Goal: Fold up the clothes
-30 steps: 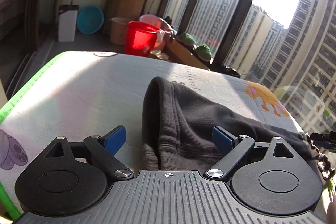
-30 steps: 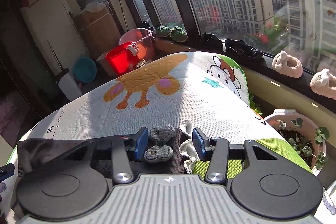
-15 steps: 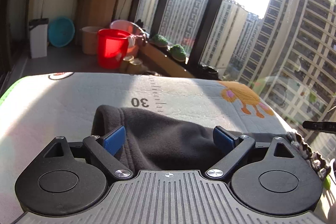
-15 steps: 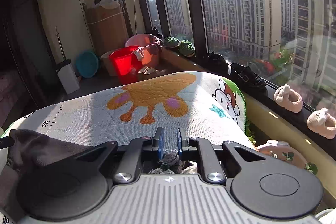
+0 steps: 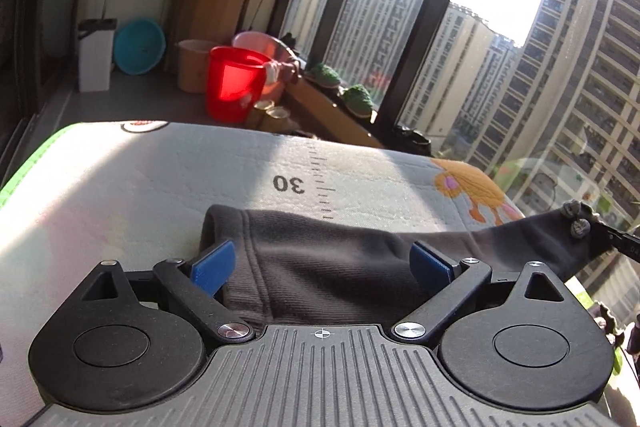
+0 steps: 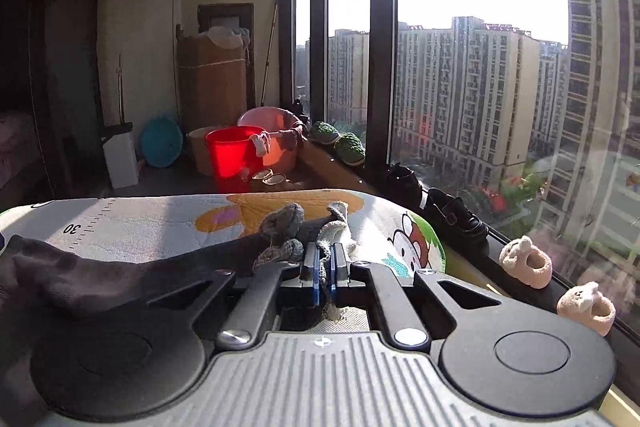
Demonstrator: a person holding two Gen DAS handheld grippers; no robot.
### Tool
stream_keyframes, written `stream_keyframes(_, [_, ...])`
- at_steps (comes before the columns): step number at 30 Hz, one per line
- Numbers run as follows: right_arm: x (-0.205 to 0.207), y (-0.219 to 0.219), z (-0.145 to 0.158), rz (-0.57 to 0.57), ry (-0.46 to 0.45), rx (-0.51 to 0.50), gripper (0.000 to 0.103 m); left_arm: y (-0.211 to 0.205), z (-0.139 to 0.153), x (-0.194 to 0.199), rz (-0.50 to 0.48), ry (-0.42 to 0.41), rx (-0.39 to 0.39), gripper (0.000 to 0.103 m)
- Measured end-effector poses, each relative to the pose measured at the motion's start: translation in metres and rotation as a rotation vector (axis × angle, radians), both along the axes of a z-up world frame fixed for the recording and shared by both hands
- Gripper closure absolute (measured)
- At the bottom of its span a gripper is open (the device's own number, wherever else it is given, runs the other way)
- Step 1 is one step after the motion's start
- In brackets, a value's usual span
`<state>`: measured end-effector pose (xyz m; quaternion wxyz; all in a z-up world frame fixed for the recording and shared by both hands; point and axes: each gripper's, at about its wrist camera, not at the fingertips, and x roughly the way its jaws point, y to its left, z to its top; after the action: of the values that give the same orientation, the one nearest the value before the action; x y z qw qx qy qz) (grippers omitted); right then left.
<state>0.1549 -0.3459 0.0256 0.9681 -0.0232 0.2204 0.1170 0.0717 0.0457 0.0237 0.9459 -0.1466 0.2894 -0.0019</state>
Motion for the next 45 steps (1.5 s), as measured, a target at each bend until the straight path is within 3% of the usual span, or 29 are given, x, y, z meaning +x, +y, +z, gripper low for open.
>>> stream_keyframes(4, [0.006, -0.023, -0.013, -0.098, 0.085, 0.018, 0.092, -0.007, -0.002, -0.023, -0.035, 0.007, 0.044, 0.004])
stream_keyframes(9, [-0.034, -0.076, -0.031, -0.099, 0.25, 0.253, 0.074, -0.017, -0.011, -0.057, -0.084, 0.021, 0.122, 0.004])
stream_keyframes(11, [-0.052, -0.085, -0.037, -0.084, 0.29, 0.292, 0.071, -0.019, -0.016, -0.065, -0.084, 0.032, 0.146, 0.006])
stream_keyframes(14, [-0.076, -0.085, -0.048, -0.054, 0.309, 0.278, 0.071, -0.017, -0.025, -0.068, -0.035, 0.073, 0.158, 0.034])
stream_keyframes(17, [-0.083, -0.07, -0.049, -0.013, 0.269, 0.206, 0.093, -0.009, -0.028, -0.066, 0.02, 0.077, 0.189, 0.048])
stream_keyframes(19, [-0.077, -0.06, -0.046, -0.003, 0.258, 0.201, 0.096, -0.002, -0.028, -0.067, 0.034, 0.078, 0.176, 0.053])
stream_keyframes(28, [-0.046, -0.044, -0.049, -0.049, 0.244, 0.17, 0.097, 0.003, -0.028, -0.079, 0.063, 0.067, 0.181, 0.049])
stream_keyframes(31, [-0.057, -0.058, -0.05, -0.1, 0.243, 0.16, 0.096, 0.003, -0.028, -0.08, 0.074, 0.068, 0.183, 0.041])
stream_keyframes(33, [-0.068, -0.067, -0.046, -0.13, 0.223, 0.164, 0.093, 0.004, -0.027, -0.083, 0.088, 0.066, 0.177, 0.027])
stream_keyframes(35, [-0.08, -0.075, -0.039, -0.145, 0.197, 0.194, 0.086, 0.003, -0.024, -0.088, 0.081, 0.05, 0.154, 0.02])
stream_keyframes(37, [-0.094, -0.079, -0.03, -0.146, 0.17, 0.243, 0.059, -0.007, -0.014, -0.099, 0.064, 0.005, 0.145, 0.009])
stream_keyframes(40, [-0.12, -0.071, -0.02, -0.106, 0.141, 0.314, 0.035, -0.032, 0.005, -0.121, 0.029, -0.071, 0.142, 0.005])
stream_keyframes(42, [-0.137, -0.061, -0.016, -0.062, 0.132, 0.348, 0.009, -0.053, 0.015, -0.136, 0.01, -0.12, 0.137, 0.0])
stream_keyframes(43, [-0.149, -0.052, -0.014, -0.022, 0.132, 0.371, 0.001, -0.064, 0.02, -0.144, 0.001, -0.144, 0.134, 0.0])
stream_keyframes(45, [-0.17, -0.037, -0.013, 0.035, 0.135, 0.395, 0.0, -0.083, 0.028, -0.157, -0.007, -0.182, 0.127, 0.0])
